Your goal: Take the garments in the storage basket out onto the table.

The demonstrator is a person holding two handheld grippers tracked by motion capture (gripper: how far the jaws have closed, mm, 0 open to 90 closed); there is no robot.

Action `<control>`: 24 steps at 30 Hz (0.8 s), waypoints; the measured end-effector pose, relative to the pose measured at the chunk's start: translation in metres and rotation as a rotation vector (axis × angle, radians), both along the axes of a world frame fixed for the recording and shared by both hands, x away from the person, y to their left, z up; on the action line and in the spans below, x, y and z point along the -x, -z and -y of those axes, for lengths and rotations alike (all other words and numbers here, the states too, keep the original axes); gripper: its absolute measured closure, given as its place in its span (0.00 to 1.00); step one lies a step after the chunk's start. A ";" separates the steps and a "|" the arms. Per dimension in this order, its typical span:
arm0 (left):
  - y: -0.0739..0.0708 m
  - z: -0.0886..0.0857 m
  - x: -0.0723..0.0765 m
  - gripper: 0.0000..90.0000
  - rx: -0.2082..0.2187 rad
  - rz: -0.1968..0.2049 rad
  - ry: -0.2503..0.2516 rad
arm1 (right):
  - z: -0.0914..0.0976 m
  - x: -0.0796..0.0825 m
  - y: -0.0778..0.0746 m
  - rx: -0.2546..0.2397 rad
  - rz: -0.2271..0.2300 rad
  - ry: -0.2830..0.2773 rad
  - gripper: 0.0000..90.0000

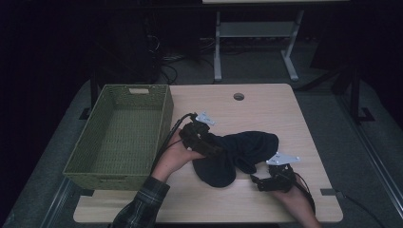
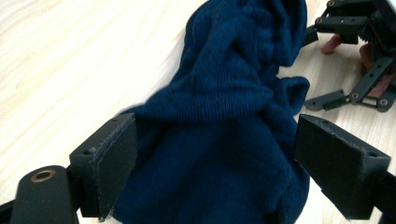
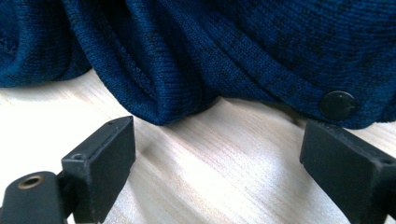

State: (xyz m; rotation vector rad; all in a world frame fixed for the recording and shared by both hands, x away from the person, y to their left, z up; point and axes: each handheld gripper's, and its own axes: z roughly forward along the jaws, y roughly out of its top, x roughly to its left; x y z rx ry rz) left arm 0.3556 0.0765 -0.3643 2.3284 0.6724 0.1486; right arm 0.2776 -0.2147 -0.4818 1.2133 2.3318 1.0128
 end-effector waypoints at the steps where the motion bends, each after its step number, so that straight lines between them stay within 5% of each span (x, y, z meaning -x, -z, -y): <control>1: 0.002 -0.002 0.002 0.15 -0.002 -0.001 -0.002 | 0.000 0.000 0.000 0.000 0.000 0.000 0.11; 17: 0.038 -0.009 0.031 0.17 -0.014 0.000 -0.019 | 0.001 0.001 0.000 -0.001 -0.002 -0.015 0.11; 20: 0.046 -0.010 0.036 0.26 -0.027 0.000 -0.014 | 0.001 0.001 0.000 -0.002 -0.003 -0.015 0.11; 24: 0.056 -0.011 0.043 0.50 -0.028 -0.002 0.006 | 0.001 0.001 0.000 -0.001 -0.002 -0.015 0.11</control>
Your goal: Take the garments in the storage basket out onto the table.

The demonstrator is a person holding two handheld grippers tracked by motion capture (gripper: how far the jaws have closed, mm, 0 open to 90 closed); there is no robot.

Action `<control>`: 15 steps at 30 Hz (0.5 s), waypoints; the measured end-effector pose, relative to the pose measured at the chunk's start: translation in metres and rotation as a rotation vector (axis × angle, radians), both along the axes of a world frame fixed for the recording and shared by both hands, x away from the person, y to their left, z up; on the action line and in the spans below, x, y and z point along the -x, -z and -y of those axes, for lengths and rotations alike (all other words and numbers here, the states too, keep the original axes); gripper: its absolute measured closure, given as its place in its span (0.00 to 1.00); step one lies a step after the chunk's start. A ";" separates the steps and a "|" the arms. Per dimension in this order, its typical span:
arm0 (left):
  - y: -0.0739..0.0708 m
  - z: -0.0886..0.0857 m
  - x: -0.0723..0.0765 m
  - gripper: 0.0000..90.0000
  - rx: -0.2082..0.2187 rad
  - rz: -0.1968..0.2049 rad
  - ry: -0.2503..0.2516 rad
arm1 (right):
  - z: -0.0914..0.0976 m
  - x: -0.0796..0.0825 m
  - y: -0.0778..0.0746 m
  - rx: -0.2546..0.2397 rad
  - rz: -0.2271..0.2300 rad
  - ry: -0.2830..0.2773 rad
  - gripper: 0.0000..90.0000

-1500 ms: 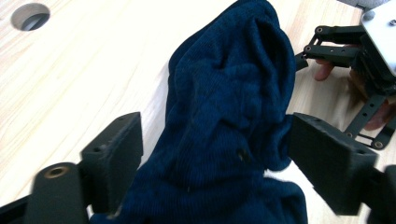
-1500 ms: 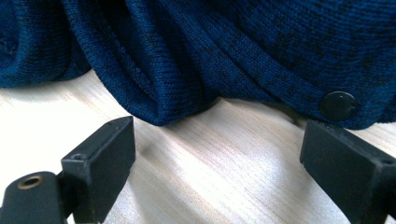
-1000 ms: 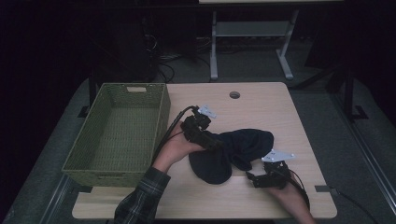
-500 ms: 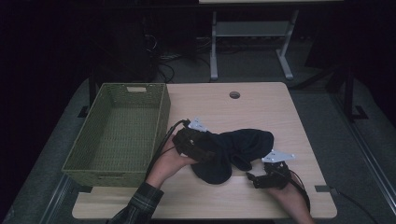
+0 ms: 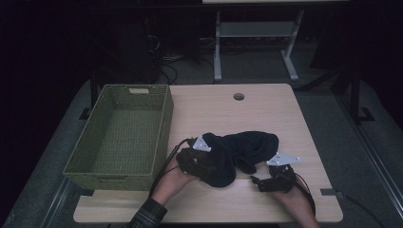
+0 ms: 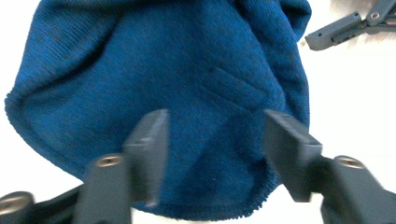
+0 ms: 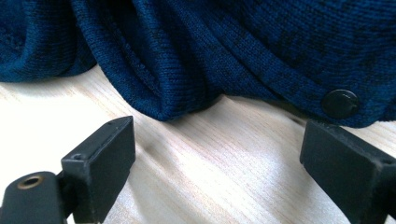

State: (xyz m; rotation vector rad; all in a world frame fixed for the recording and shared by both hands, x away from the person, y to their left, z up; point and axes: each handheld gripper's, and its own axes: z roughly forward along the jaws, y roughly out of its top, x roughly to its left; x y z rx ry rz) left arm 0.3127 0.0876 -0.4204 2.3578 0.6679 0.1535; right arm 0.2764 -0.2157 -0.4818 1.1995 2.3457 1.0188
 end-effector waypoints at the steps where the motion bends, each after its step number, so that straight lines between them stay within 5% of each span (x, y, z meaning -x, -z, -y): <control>1: 0.003 -0.001 0.001 0.59 0.014 -0.011 0.001 | 0.000 0.000 0.000 0.000 -0.001 0.001 0.11; 8: 0.017 -0.002 0.007 0.95 0.007 -0.066 0.043 | 0.000 0.000 0.000 0.000 0.000 0.000 0.11; 15: 0.032 0.001 0.008 1.00 -0.043 -0.084 0.068 | 0.000 0.000 0.000 -0.001 -0.002 -0.003 0.11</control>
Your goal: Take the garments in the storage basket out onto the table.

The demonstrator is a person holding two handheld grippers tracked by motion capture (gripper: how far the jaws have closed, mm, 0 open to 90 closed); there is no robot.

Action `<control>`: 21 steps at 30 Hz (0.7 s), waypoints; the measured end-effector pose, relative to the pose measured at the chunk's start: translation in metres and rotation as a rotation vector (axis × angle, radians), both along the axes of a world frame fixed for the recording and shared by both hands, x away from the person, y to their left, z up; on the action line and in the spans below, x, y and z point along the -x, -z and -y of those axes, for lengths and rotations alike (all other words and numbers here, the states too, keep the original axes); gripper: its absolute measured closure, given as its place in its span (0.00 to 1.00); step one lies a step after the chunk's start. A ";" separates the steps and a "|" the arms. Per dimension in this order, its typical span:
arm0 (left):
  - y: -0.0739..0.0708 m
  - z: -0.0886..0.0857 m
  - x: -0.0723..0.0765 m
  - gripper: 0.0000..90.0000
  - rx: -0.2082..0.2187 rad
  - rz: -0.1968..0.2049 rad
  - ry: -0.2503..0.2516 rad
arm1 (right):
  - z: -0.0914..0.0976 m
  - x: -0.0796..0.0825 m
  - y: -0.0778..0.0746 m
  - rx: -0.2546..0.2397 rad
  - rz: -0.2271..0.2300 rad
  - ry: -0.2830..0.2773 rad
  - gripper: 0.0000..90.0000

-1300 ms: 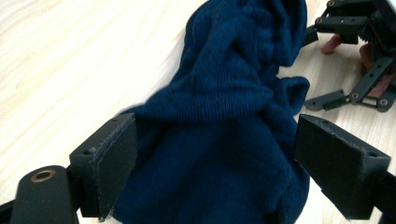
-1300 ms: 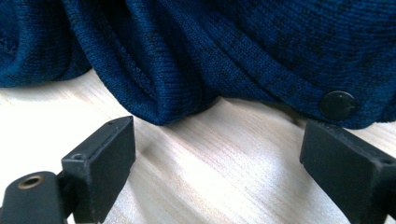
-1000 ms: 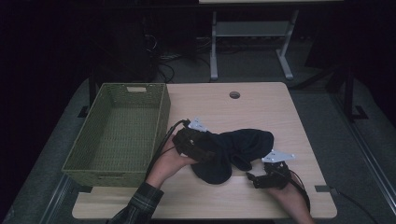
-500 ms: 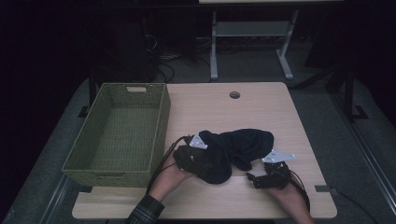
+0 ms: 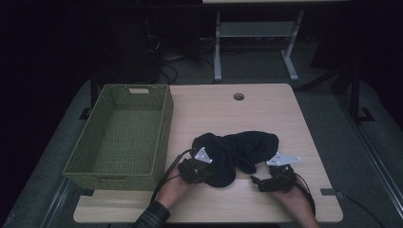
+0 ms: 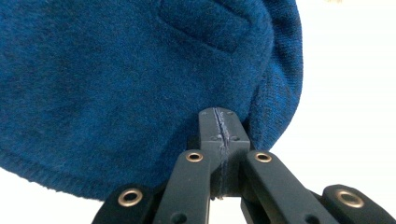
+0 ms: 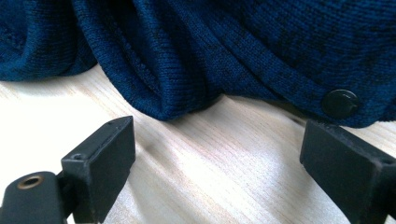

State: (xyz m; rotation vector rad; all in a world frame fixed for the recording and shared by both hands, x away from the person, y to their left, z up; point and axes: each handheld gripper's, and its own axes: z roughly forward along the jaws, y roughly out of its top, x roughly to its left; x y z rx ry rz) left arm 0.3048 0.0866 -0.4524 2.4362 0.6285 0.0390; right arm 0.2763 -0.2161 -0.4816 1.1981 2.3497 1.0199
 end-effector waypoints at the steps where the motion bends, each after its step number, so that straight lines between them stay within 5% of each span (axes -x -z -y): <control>1: 0.001 0.000 -0.001 1.00 -0.001 -0.003 0.005 | 0.000 0.000 0.000 0.000 -0.001 0.001 0.11; 5: 0.002 0.003 -0.004 1.00 0.000 -0.019 0.014 | 0.003 0.001 -0.005 0.017 -0.023 -0.008 0.17; 11: 0.003 0.002 -0.004 1.00 0.017 -0.026 0.008 | 0.017 0.003 -0.015 0.023 0.014 0.025 0.17; 21: 0.002 0.002 -0.006 1.00 0.001 -0.032 0.019 | 0.036 -0.020 -0.017 0.017 0.061 0.036 0.18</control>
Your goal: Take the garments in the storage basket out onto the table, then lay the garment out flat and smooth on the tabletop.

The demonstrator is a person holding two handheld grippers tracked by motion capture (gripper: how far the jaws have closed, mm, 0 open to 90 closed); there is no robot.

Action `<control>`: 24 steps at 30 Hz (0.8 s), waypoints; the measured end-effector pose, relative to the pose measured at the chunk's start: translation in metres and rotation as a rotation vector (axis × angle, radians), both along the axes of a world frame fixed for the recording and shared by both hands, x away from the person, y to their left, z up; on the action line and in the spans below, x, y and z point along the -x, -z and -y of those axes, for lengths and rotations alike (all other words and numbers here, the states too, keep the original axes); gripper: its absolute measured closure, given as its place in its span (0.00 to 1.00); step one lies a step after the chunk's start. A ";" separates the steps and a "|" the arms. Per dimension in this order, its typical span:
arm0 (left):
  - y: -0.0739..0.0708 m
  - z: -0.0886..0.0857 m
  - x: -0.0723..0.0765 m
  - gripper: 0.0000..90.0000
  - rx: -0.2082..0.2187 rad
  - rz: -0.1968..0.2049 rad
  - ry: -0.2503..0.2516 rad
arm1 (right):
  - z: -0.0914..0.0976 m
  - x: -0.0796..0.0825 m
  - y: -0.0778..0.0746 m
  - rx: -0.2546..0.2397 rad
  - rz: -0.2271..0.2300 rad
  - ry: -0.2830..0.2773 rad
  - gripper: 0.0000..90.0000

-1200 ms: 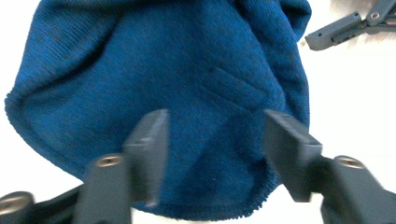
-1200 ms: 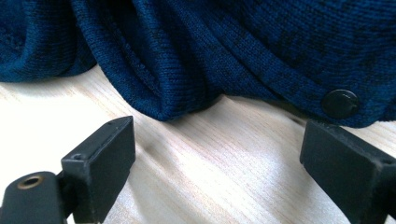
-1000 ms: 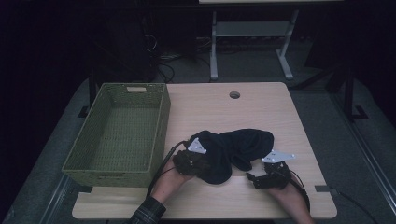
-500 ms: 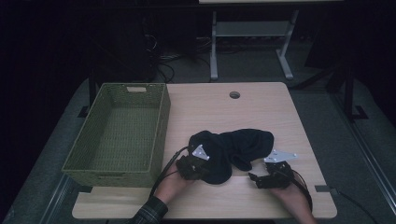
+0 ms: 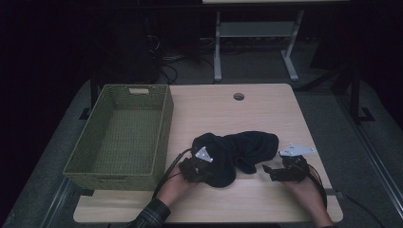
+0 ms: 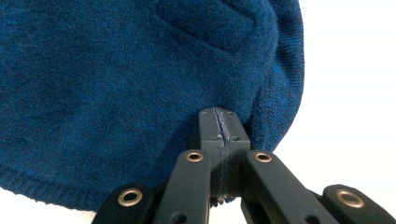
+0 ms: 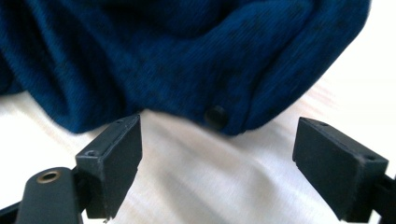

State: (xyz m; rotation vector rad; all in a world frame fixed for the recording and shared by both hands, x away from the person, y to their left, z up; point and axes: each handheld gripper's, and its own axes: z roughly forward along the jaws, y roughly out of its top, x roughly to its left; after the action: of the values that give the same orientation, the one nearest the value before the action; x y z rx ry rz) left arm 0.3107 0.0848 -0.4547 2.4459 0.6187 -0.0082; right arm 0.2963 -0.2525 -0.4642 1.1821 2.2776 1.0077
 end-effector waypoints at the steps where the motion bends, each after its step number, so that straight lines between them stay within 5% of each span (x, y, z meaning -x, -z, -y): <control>1: 0.000 0.000 0.000 1.00 -0.005 0.000 0.003 | 0.001 -0.002 0.000 -0.009 0.002 0.000 0.19; 7: 0.000 -0.001 0.000 1.00 0.010 -0.014 -0.013 | 0.007 -0.017 0.004 -0.058 -0.014 -0.039 0.28; 14: 0.000 -0.001 0.000 1.00 0.011 -0.012 -0.016 | 0.007 -0.018 0.004 -0.078 -0.002 -0.076 0.54; 19: 0.000 0.000 0.000 1.00 0.010 -0.015 -0.016 | 0.010 -0.015 -0.003 -0.097 0.030 -0.088 0.75; 24: 0.000 0.000 0.000 1.00 0.010 -0.012 -0.017 | 0.010 -0.016 -0.017 -0.108 0.035 -0.099 0.86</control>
State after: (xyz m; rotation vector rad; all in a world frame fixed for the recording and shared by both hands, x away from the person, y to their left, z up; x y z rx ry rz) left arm 0.3108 0.0850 -0.4552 2.4324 0.6427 -0.0191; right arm 0.3122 -0.2623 -0.4473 1.0934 2.2995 1.1916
